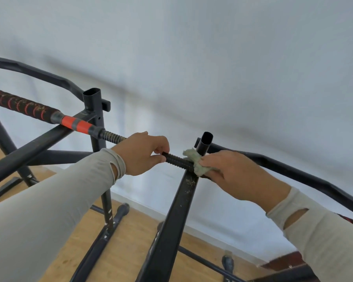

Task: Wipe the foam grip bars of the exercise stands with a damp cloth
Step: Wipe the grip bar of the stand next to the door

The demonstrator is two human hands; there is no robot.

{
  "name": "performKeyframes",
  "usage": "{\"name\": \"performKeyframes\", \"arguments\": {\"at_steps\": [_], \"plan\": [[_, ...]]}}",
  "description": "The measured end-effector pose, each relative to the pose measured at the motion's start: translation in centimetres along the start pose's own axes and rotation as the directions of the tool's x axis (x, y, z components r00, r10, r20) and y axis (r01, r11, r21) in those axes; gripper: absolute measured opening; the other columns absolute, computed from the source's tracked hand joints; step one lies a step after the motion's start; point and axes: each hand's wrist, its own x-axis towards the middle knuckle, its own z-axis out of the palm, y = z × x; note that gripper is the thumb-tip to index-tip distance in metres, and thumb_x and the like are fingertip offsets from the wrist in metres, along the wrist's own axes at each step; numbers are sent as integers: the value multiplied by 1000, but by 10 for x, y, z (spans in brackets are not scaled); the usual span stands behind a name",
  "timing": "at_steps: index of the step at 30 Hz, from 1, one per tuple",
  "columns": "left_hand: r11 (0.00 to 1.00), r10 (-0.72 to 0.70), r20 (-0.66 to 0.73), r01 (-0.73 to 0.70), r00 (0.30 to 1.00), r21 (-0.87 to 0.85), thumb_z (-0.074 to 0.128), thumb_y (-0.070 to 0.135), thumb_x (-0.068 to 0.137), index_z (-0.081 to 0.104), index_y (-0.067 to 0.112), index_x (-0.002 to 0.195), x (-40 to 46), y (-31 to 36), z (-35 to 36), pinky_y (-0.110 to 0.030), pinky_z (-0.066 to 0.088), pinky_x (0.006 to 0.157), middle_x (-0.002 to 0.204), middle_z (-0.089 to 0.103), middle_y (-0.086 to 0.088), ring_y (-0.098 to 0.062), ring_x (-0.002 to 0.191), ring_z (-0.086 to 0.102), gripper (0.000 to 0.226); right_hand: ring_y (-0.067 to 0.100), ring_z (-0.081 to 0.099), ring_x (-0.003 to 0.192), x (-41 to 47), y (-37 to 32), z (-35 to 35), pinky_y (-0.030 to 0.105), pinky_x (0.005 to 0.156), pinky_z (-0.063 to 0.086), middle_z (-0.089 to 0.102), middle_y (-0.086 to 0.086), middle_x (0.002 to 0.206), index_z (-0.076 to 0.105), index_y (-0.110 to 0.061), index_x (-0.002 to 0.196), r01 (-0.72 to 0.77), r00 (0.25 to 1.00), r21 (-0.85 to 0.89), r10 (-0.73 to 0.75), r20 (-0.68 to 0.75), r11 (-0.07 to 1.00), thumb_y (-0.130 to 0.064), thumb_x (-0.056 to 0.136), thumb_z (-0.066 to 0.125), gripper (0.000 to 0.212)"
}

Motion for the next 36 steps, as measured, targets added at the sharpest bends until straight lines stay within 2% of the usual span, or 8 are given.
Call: {"name": "performKeyframes", "arguments": {"at_steps": [5, 8, 13, 17, 21, 25, 28, 36], "plan": [[992, 29, 4, -29, 1000, 123, 61, 45, 94, 55, 38, 112, 0, 0, -1, -30, 38, 90, 94, 52, 21, -9, 90, 46, 20, 10, 62, 87, -2, -3, -4, 33, 81, 52, 71, -10, 97, 67, -30, 113, -115, 992, 138, 106, 71, 984, -52, 100, 48, 31], [982, 72, -35, -65, 997, 178, 63, 41, 94, 59, 33, 115, 1, 2, 3, -32, 38, 98, 103, 54, 18, -9, 96, 46, 23, 11, 63, 88, 4, -1, -5, 32, 83, 52, 69, -12, 103, 64, -36, 123, -160, 984, 88, 152, 98, 983, -46, 97, 57, 29], [938, 111, 33, -116, 993, 328, 48, 50, 100, 58, 37, 125, -3, -1, -1, -32, 22, 116, 115, 59, 18, -11, 110, 50, 30, 17, 53, 76, 23, -30, 6, 37, 69, 46, 63, -8, 78, 61, -26, 88, -33, 995, -85, 25, -96, 996, -44, 100, 52, 24], [935, 87, 80, -109, 993, 337, 42, 47, 102, 59, 36, 123, -7, 0, -2, -41, 13, 124, 116, 60, 18, -12, 118, 51, 29, 19, 52, 77, 51, -70, 32, 39, 66, 48, 67, -7, 75, 68, -22, 89, 26, 969, -107, -51, -241, 994, -39, 102, 55, 25], [934, 42, 133, -86, 990, 347, 36, 47, 104, 56, 37, 128, -5, 0, -2, -44, 10, 124, 120, 59, 18, -12, 122, 50, 34, 18, 54, 85, 48, -54, 20, 39, 76, 49, 70, -10, 88, 71, -29, 96, 32, 990, -74, -42, -137, 997, -36, 100, 55, 17], [938, -9, 180, -54, 984, 343, 29, 48, 105, 55, 37, 130, 1, 1, -3, -44, 7, 124, 122, 59, 17, -14, 122, 50, 38, 6, 51, 77, 17, -17, -5, 20, 71, 39, 56, -22, 76, 70, -26, 92, -96, 995, 27, 96, -6, 995, -34, 97, 63, 11], [941, -23, 197, -45, 980, 335, 26, 48, 105, 53, 37, 131, 4, 2, -2, -44, 6, 125, 122, 58, 16, -15, 121, 51, 39, 13, 58, 80, 4, -3, -12, 34, 76, 49, 62, -9, 82, 63, -30, 95, -217, 976, 39, 217, 23, 975, -46, 96, 60, 17], [951, 61, 60, -77, 996, 299, 54, 52, 96, 56, 36, 122, 2, -5, 0, -34, 7, 125, 119, 54, 20, -8, 119, 52, 30, 5, 55, 52, 2, -5, -6, 17, 54, 38, 65, -8, 72, 60, -32, 90, -265, 964, 194, 261, 46, 944, -37, 97, 63, 10]]}}
